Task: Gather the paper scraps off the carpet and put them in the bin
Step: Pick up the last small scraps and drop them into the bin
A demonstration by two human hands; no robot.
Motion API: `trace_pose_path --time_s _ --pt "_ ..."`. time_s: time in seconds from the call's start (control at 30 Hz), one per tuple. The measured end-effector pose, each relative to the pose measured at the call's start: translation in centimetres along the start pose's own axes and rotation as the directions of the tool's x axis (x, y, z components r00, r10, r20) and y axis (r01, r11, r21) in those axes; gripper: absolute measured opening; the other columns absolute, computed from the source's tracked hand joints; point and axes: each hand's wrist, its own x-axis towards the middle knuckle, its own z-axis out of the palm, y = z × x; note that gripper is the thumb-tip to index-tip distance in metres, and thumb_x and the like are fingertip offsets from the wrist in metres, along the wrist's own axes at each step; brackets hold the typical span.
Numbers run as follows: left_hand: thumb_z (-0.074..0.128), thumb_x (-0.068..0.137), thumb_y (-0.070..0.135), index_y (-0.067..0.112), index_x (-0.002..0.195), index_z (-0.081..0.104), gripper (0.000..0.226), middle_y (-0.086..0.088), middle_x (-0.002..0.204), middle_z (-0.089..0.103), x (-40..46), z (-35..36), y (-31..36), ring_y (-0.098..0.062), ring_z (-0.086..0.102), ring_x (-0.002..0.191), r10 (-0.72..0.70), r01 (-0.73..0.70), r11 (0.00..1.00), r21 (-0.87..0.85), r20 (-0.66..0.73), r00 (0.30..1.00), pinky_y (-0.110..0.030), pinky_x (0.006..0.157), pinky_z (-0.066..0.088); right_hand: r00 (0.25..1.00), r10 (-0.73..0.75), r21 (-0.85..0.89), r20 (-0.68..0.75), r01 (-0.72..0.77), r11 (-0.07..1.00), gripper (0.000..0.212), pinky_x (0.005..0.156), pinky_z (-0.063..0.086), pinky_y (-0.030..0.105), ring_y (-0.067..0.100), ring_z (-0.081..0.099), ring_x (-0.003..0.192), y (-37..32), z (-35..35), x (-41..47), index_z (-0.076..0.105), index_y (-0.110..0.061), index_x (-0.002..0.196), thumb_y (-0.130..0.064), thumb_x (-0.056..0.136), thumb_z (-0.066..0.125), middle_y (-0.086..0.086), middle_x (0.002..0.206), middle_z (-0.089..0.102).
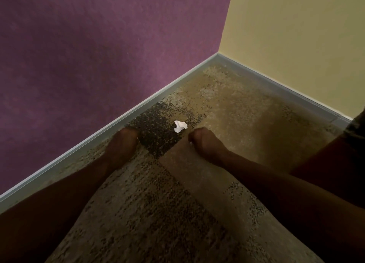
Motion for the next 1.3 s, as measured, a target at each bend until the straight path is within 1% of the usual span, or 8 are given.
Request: trace_pose_path --time_s 0.13,0.27,0.37,0.5,0.7,0.9,1.03,1.3 --pt "0.060 0.083 0.000 0.007 0.078 0.067 0.011 -0.015 0.078 0.068 0.2 0.2 0.5 -0.032 0.067 0.075 -0.123 0.115 0.988 -0.105 -0.067 0.990 -0.037 0.065 0.052 0.994 0.062 0.104 -0.094 -0.052 0.993 0.034 0.072 0.050 0.037 0.036 0.067 0.087 -0.2 -1.3 3.6 0.067 -0.001 0.112 -0.009 0.083 0.052 0.023 0.097 0.071" --pt "0.055 0.090 0.006 0.010 0.085 0.065 0.012 -0.004 0.076 0.066 -0.2 0.6 1.7 -0.024 0.067 0.070 -0.279 0.189 0.888 -0.419 -0.165 0.946 -0.037 0.065 0.055 0.987 0.087 0.056 0.136 -0.095 0.994 0.057 0.088 0.045 0.035 0.037 0.060 0.110 -1.4 -2.0 6.1 0.039 -0.007 0.145 -0.009 0.090 0.055 0.024 0.125 0.062" --pt "0.054 0.094 0.001 0.009 0.096 0.065 0.014 -0.005 0.086 0.065 -0.2 1.0 2.5 -0.023 0.065 0.077 -0.325 0.208 0.865 -0.457 -0.195 0.925 -0.036 0.070 0.054 0.951 0.111 -0.051 0.288 -0.100 0.994 0.036 0.095 0.043 0.035 0.033 0.057 0.116 -1.6 -0.6 6.8 0.054 0.000 0.129 -0.010 0.095 0.053 0.021 0.125 0.061" --pt "0.051 0.097 0.004 0.007 0.103 0.063 0.013 -0.008 0.096 0.062 -0.1 1.0 3.3 -0.029 0.060 0.090 -0.356 0.214 0.882 -0.419 -0.298 0.886 -0.038 0.078 0.049 0.968 0.166 -0.024 0.186 -0.165 0.986 0.024 0.082 0.046 0.031 0.032 0.062 0.103 -1.2 0.1 5.5 0.062 0.004 0.110 -0.012 0.091 0.060 0.021 0.111 0.066" --pt "0.054 0.094 0.004 0.010 0.110 0.067 0.021 -0.005 0.103 0.069 0.8 -1.5 5.2 -0.020 0.062 0.093 -0.386 0.226 0.854 -0.469 -0.279 0.879 -0.022 0.079 0.039 0.973 0.176 -0.041 0.151 -0.172 0.984 0.025 0.075 0.044 0.027 0.031 0.063 0.098 -1.3 -2.2 3.7 0.065 0.001 0.101 -0.015 0.083 0.070 0.019 0.106 0.066" --pt "0.053 0.092 0.001 0.022 0.094 0.065 0.025 0.003 0.090 0.067 2.7 -6.2 9.2 -0.015 0.060 0.080 -0.288 0.135 0.869 -0.476 -0.267 0.920 -0.024 0.063 0.038 0.961 0.101 -0.175 0.258 -0.057 0.983 0.017 0.071 0.041 0.022 0.025 0.066 0.098 -4.1 -9.6 2.7 0.072 -0.001 0.098 -0.008 0.083 0.067 0.012 0.104 0.072" --pt "0.051 0.086 -0.012 0.012 0.096 0.065 0.030 -0.011 0.096 0.067 4.2 -9.2 12.3 -0.021 0.060 0.086 -0.235 0.079 0.879 -0.470 -0.283 0.930 -0.021 0.065 0.037 0.954 0.063 -0.230 0.292 0.006 0.973 0.023 0.071 0.039 0.021 0.023 0.066 0.100 -6.3 -15.4 1.3 0.074 -0.006 0.101 -0.004 0.079 0.066 0.009 0.106 0.072" --pt "0.042 0.096 0.002 0.004 0.118 0.061 0.030 -0.014 0.125 0.062 6.3 -15.6 23.0 -0.030 0.056 0.115 -0.220 0.060 0.819 -0.571 -0.216 0.951 -0.033 0.094 0.041 0.993 0.065 -0.123 0.095 -0.053 0.991 0.021 0.070 0.054 0.025 0.010 0.064 0.070 -9.3 -27.8 -5.6 0.074 -0.014 0.090 0.000 0.075 0.070 -0.001 0.087 0.071"
